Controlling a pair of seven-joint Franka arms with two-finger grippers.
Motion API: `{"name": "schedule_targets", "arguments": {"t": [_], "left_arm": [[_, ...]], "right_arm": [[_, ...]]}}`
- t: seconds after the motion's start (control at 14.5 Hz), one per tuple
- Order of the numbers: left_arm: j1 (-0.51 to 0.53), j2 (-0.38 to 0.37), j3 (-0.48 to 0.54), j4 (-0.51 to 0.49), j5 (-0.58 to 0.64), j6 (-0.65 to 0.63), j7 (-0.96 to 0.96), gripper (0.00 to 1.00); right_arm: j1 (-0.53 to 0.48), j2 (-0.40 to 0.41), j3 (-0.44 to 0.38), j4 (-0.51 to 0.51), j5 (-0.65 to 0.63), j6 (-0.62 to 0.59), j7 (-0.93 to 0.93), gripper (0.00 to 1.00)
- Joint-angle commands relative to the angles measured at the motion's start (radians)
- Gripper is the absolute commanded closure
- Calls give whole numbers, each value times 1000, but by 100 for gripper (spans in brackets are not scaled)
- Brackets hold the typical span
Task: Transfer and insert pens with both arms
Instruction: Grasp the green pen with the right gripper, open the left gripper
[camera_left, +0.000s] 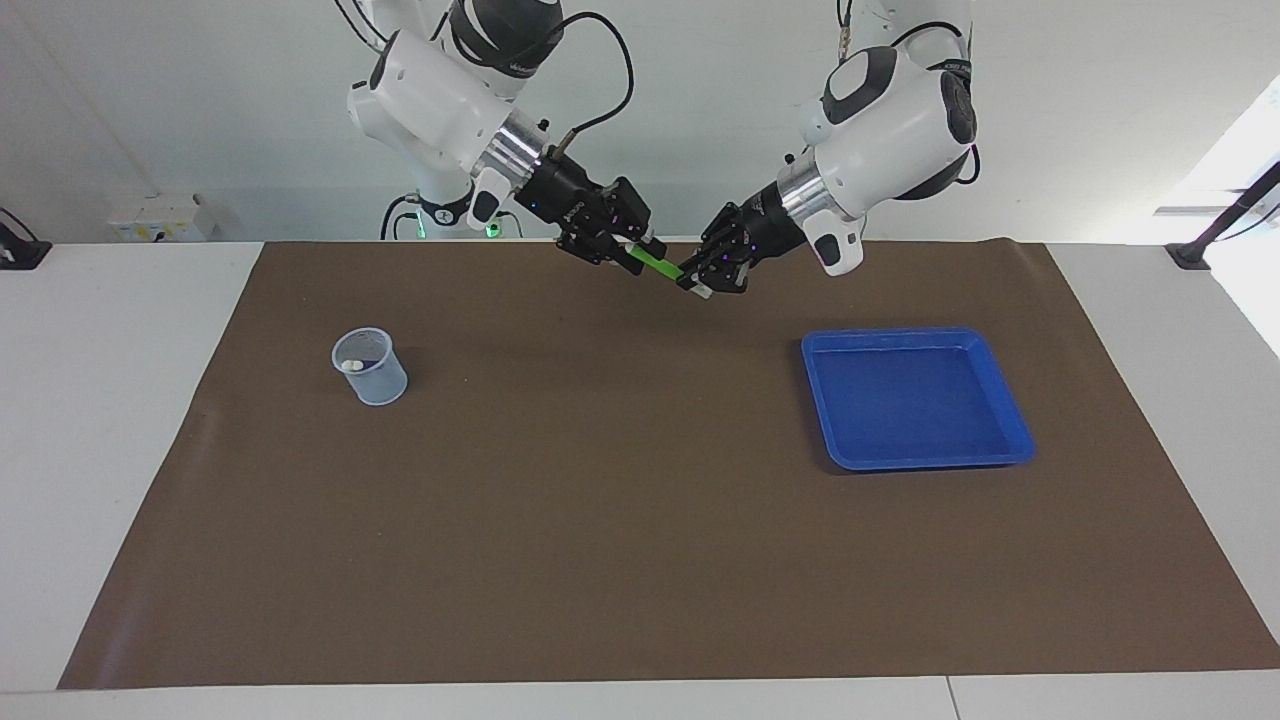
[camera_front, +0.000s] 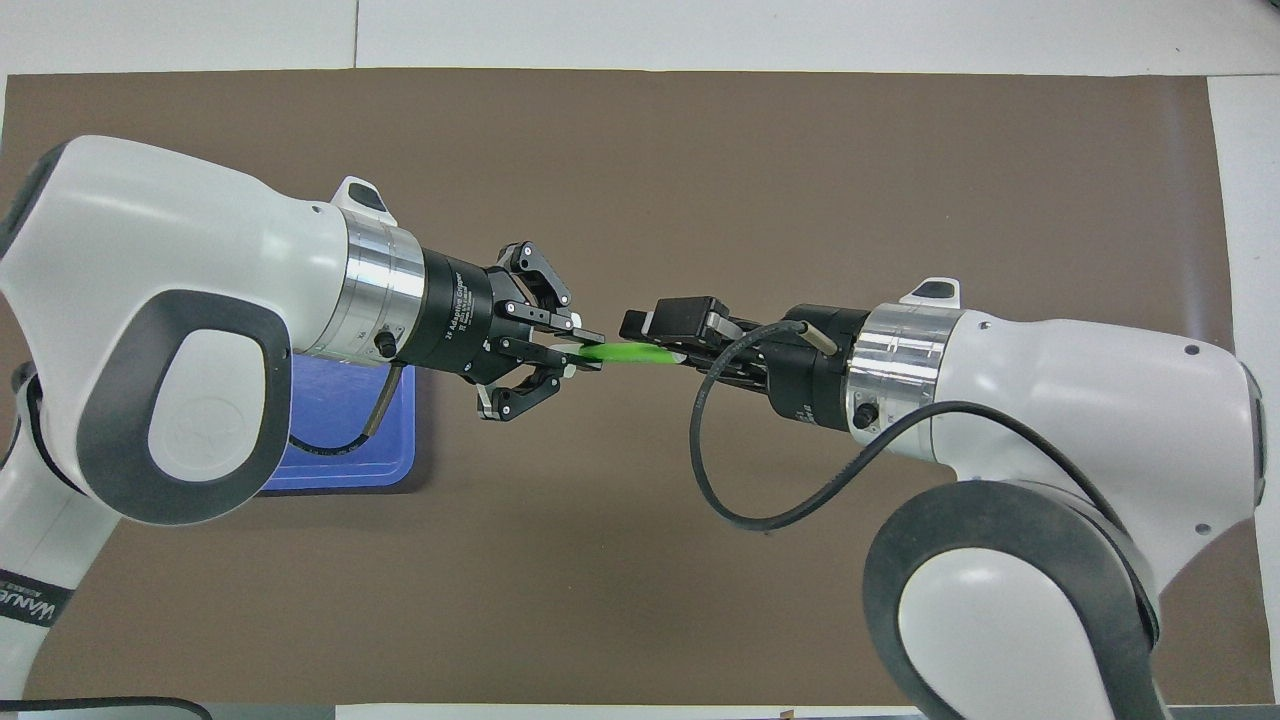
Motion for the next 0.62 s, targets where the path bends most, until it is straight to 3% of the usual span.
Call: {"name": "schedule_targets", "arguments": {"t": [0.0, 0.07, 0.34, 0.41, 0.55], "left_arm": [[1, -36, 8, -27, -34, 22, -7, 100], [1, -36, 8, -27, -34, 25, -7, 100], [1, -36, 8, -25, -31, 31, 5, 100], [1, -38, 8, -22, -23, 46, 11, 4], [-6, -53, 8, -27, -18, 46, 14, 0]], "right_arm": [[12, -3, 4, -1, -12, 13, 12, 86], [14, -3, 4, -3, -12, 13, 12, 100], [12, -6, 3, -7, -15, 0, 11, 100], [5, -6, 3, -7, -15, -12, 8, 100], [2, -7, 1, -6, -17, -33, -23, 100]]}}
